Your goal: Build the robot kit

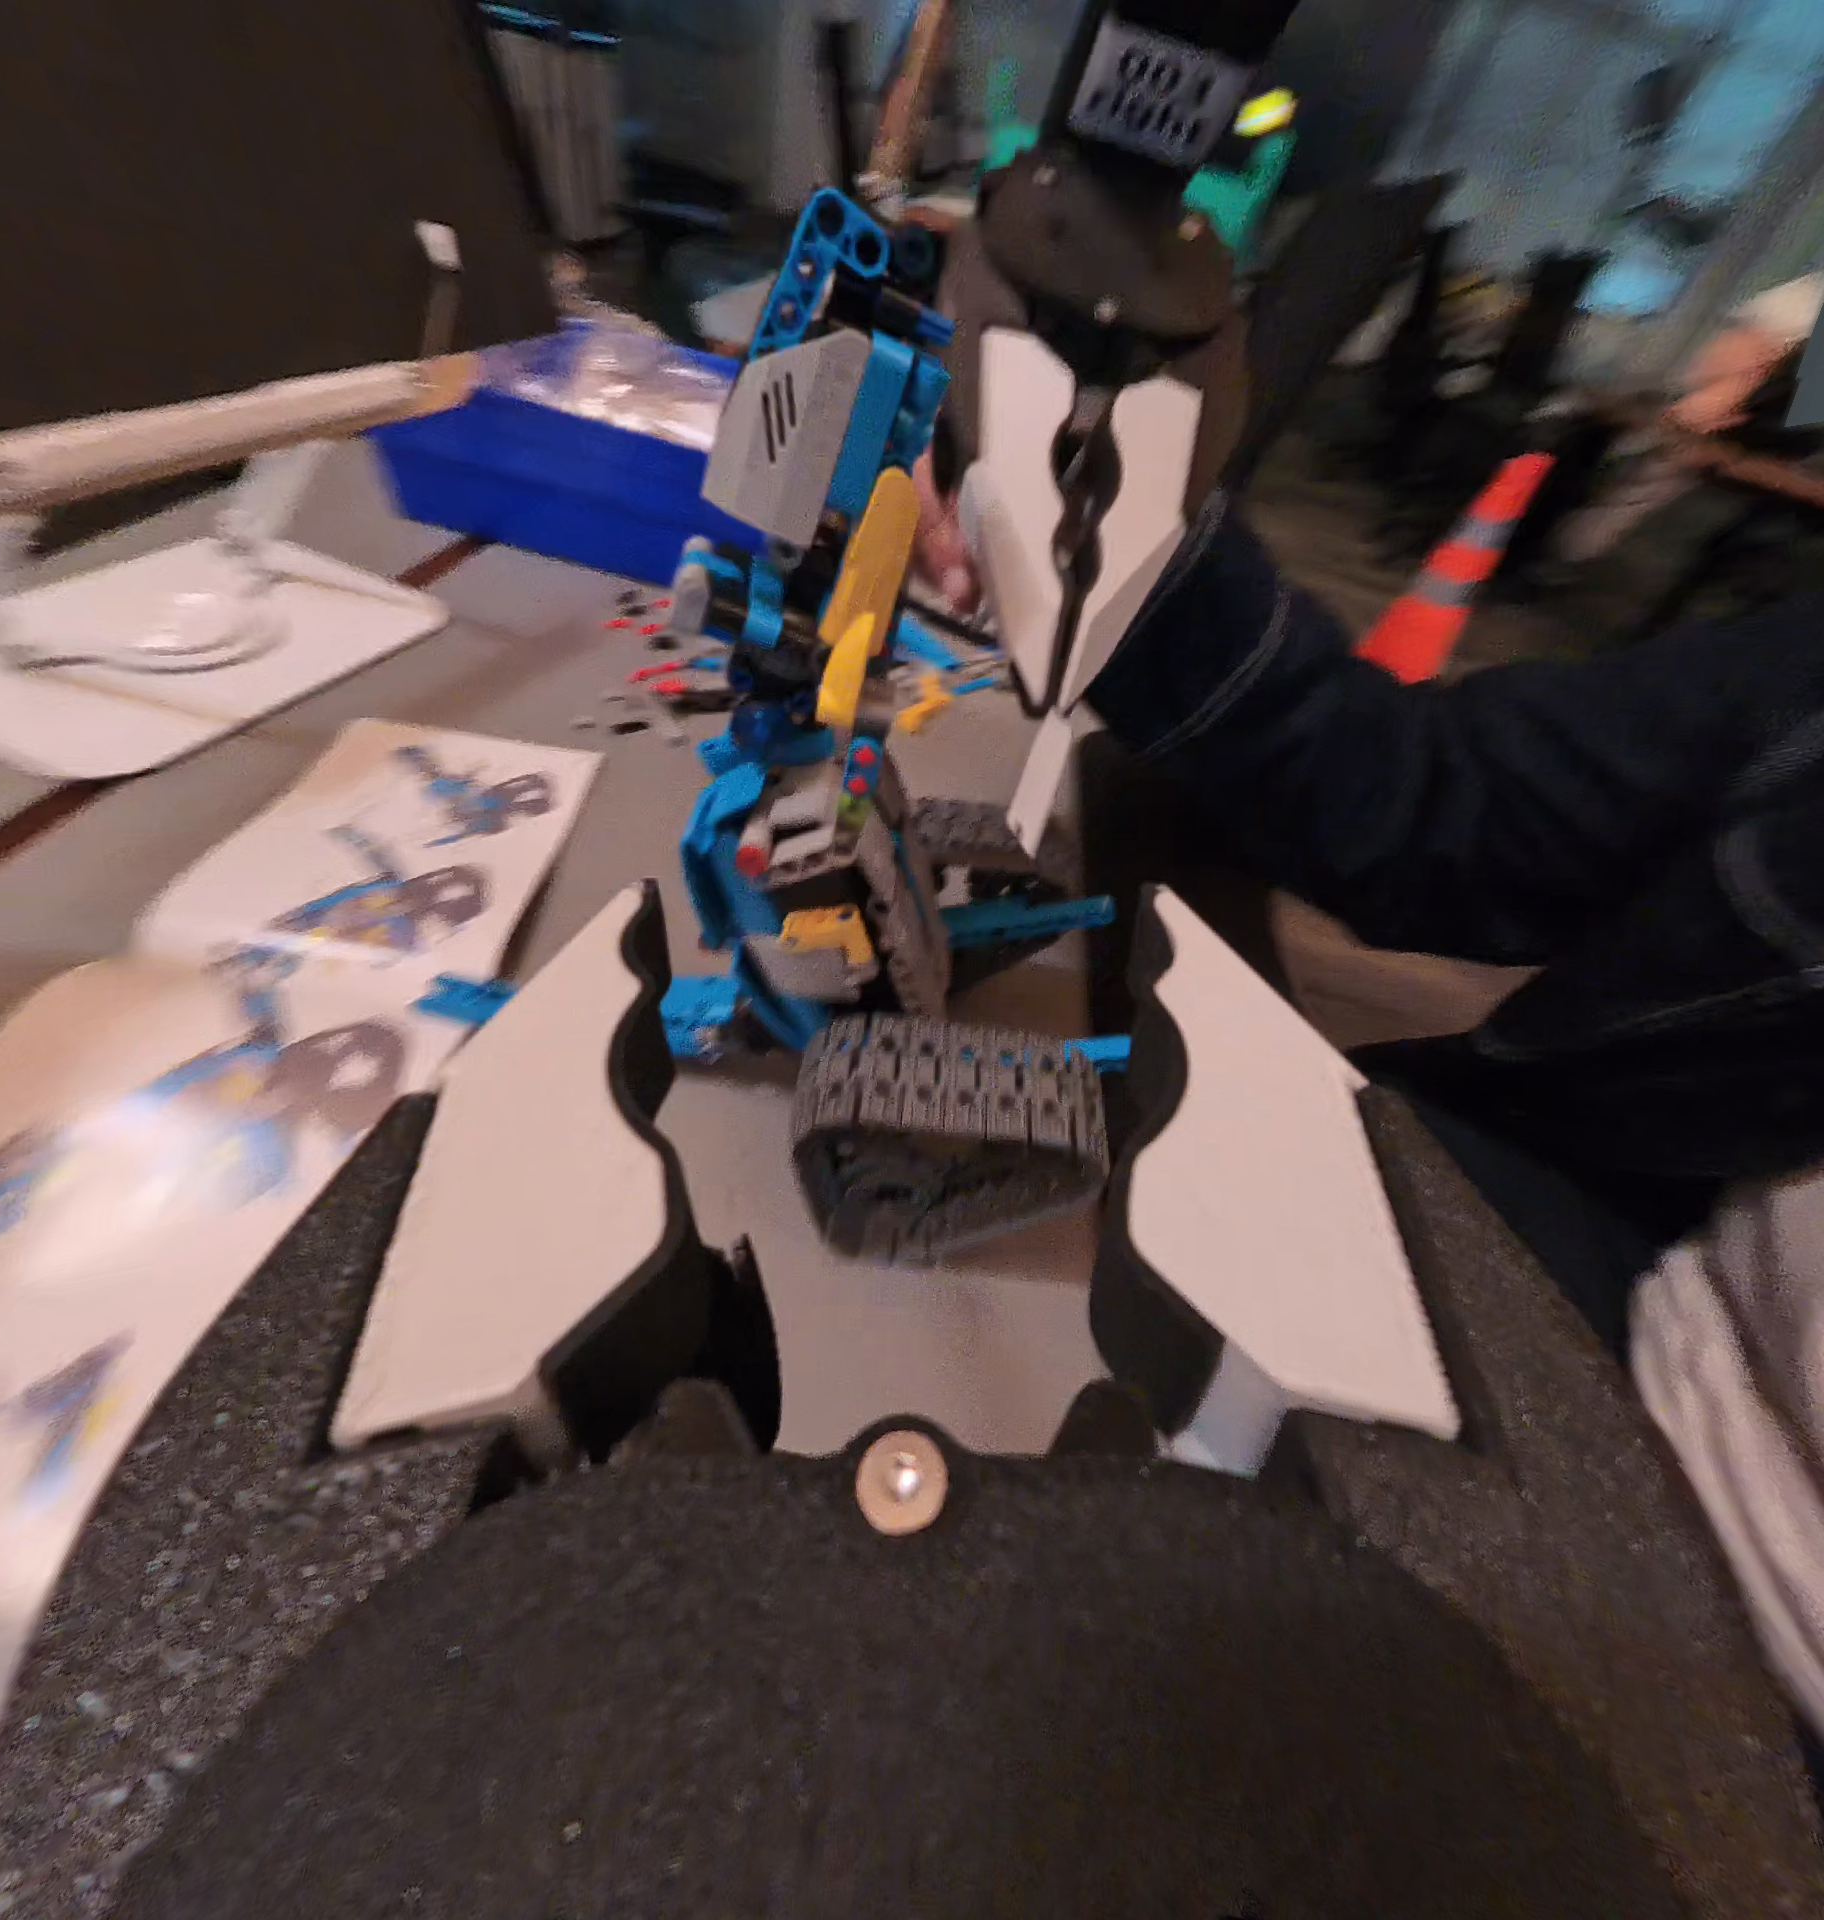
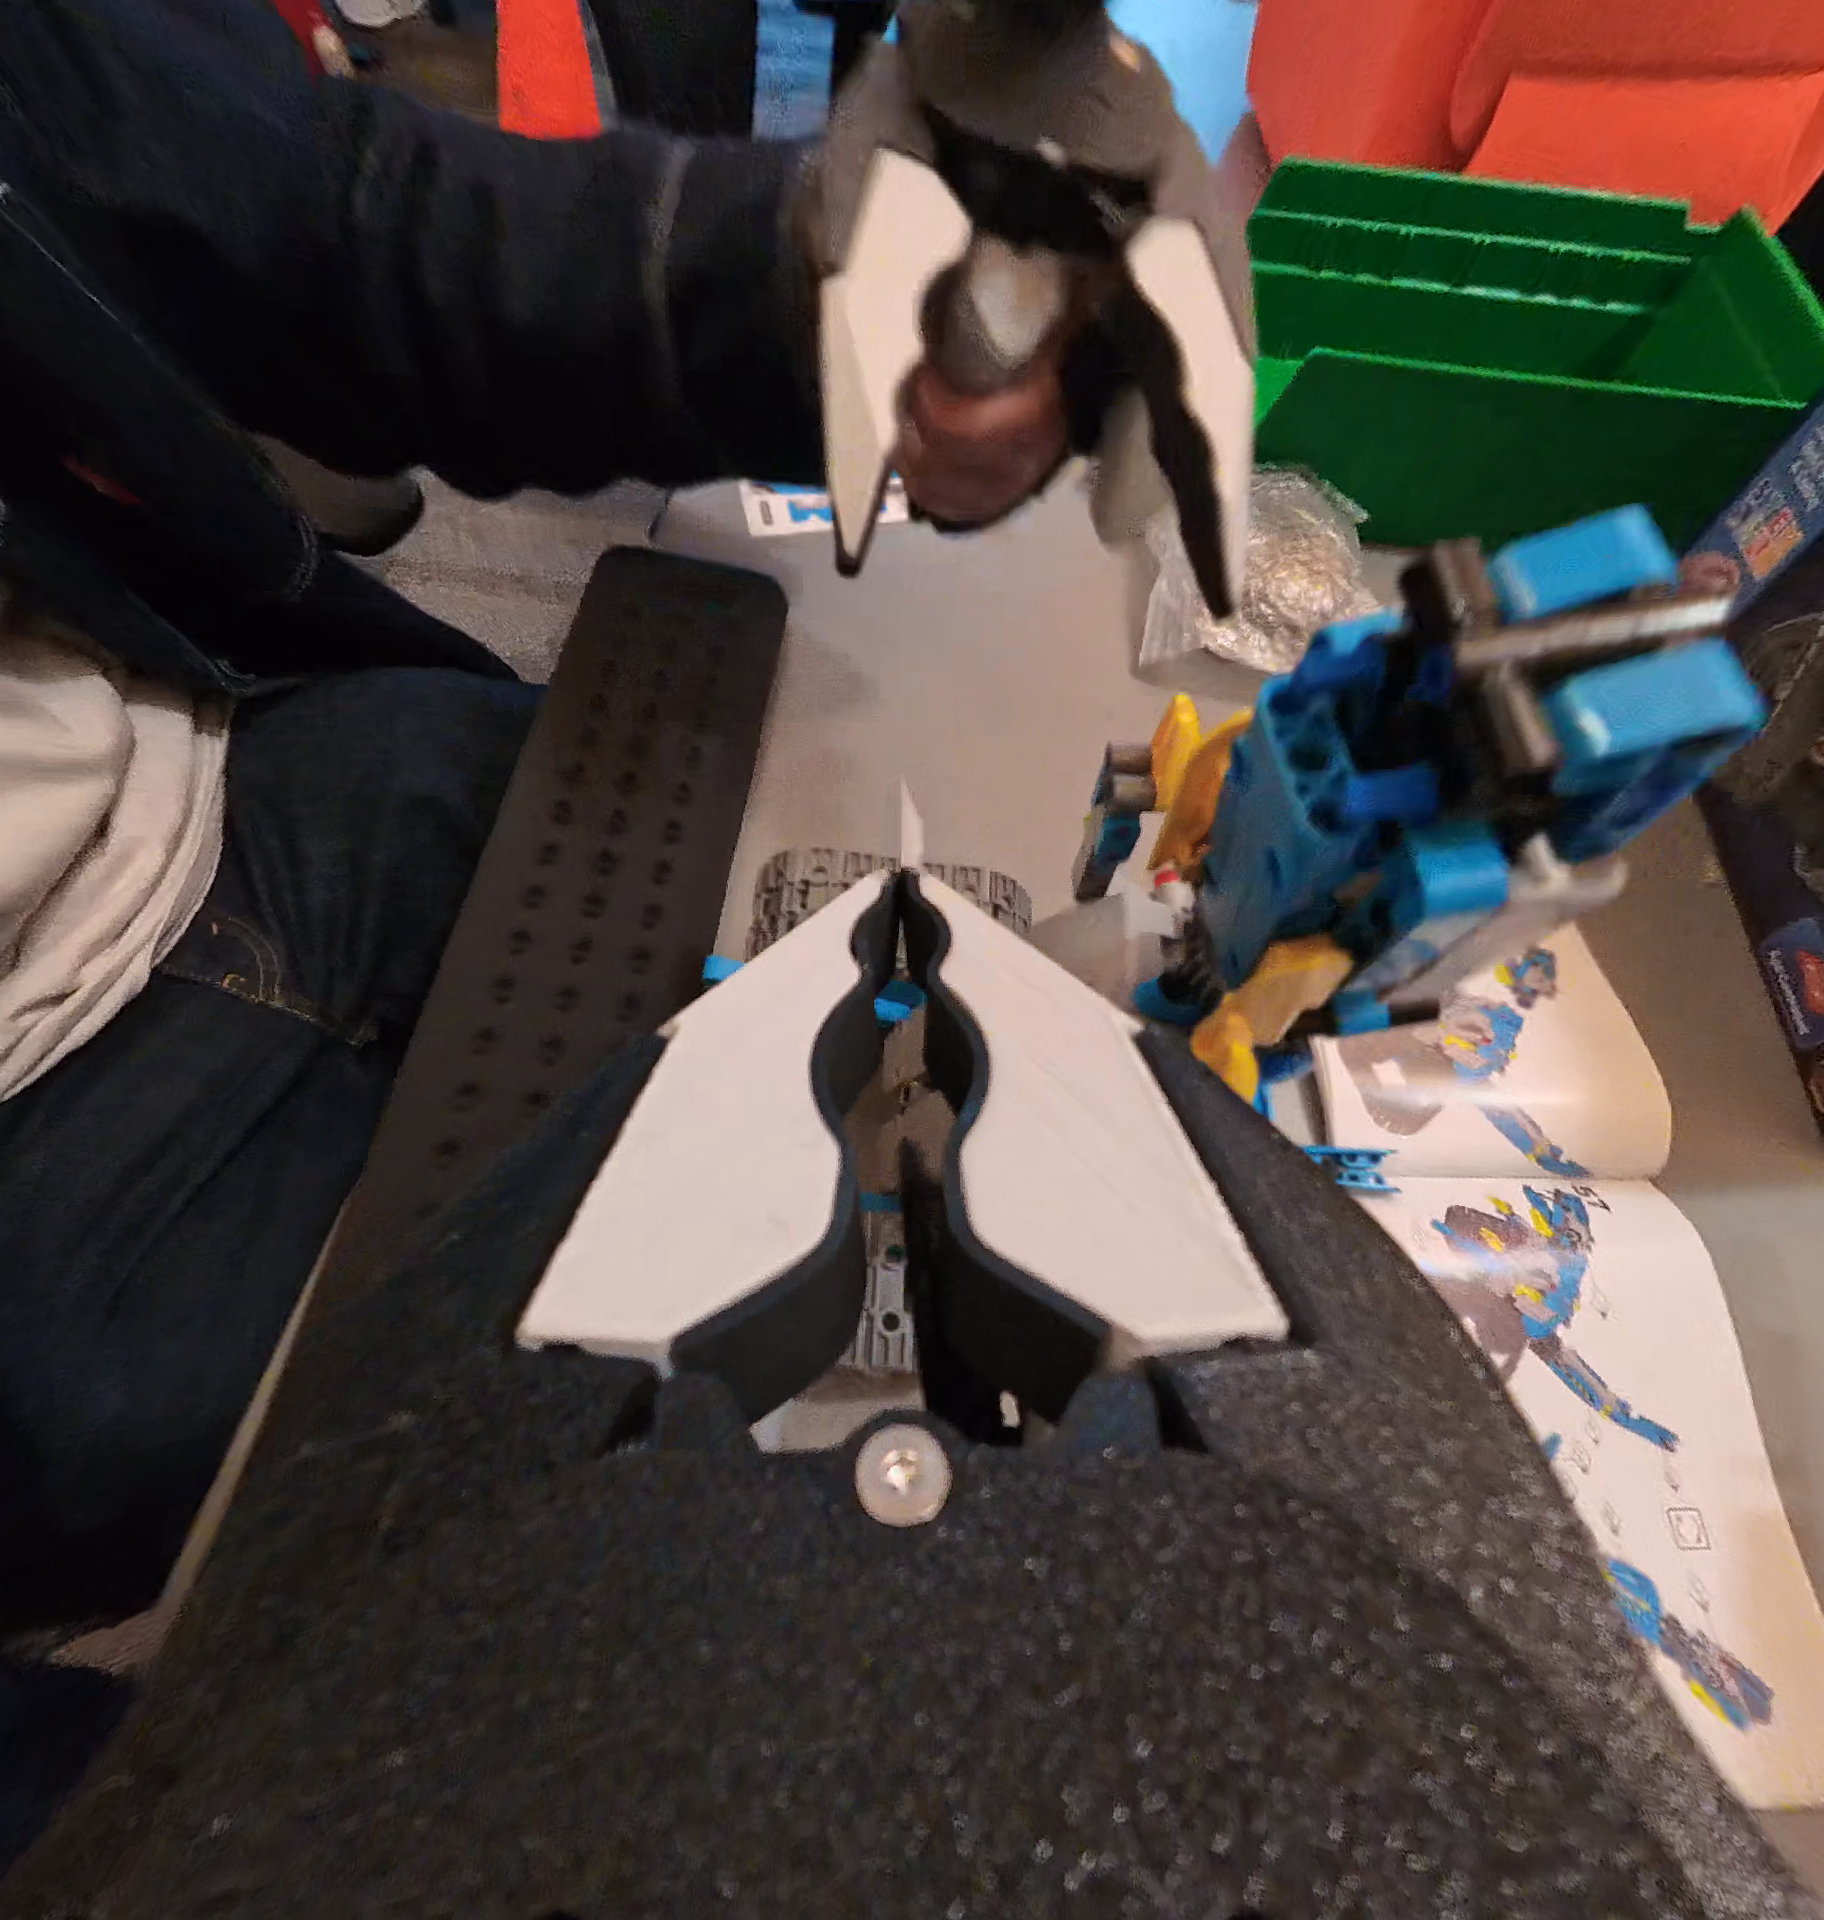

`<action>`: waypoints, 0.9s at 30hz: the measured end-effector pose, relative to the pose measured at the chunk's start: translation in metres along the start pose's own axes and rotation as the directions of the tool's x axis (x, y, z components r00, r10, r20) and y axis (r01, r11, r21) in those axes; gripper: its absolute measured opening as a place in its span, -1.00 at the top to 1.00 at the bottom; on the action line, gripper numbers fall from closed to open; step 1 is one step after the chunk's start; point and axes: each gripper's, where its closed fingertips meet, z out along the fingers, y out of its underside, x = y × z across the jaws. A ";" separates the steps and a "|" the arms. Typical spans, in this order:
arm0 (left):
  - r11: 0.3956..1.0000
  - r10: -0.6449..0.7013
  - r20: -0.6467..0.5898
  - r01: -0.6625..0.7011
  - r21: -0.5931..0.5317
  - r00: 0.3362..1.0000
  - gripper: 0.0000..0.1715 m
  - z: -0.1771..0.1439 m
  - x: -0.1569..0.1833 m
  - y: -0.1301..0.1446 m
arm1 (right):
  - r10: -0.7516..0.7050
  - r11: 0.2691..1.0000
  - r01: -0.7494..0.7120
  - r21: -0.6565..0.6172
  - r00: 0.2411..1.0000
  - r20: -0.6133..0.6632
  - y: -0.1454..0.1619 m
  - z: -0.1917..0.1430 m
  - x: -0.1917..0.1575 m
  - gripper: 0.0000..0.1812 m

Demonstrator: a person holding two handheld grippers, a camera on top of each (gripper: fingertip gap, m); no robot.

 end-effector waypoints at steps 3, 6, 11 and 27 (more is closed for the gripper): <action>0.998 -0.069 -0.145 0.070 0.003 0.987 -0.16 0.037 -0.016 0.007 | 0.006 1.000 -0.006 -0.001 1.000 -0.021 0.011 0.000 0.004 1.00; 0.999 -0.049 -0.135 0.047 -0.015 0.990 -0.16 0.062 -0.022 0.028 | 0.060 0.998 -0.059 0.016 0.998 -0.025 0.013 -0.001 0.011 1.00; 0.999 -0.001 -0.076 -0.002 -0.042 0.997 -0.10 0.073 -0.027 0.051 | 0.078 0.997 -0.078 -0.012 0.996 -0.037 0.018 0.006 0.016 1.00; 0.999 -0.018 -0.102 0.022 0.041 0.995 -0.01 0.076 -0.018 0.029 | 0.012 0.992 -0.033 -0.126 0.986 -0.164 0.024 0.007 0.026 1.00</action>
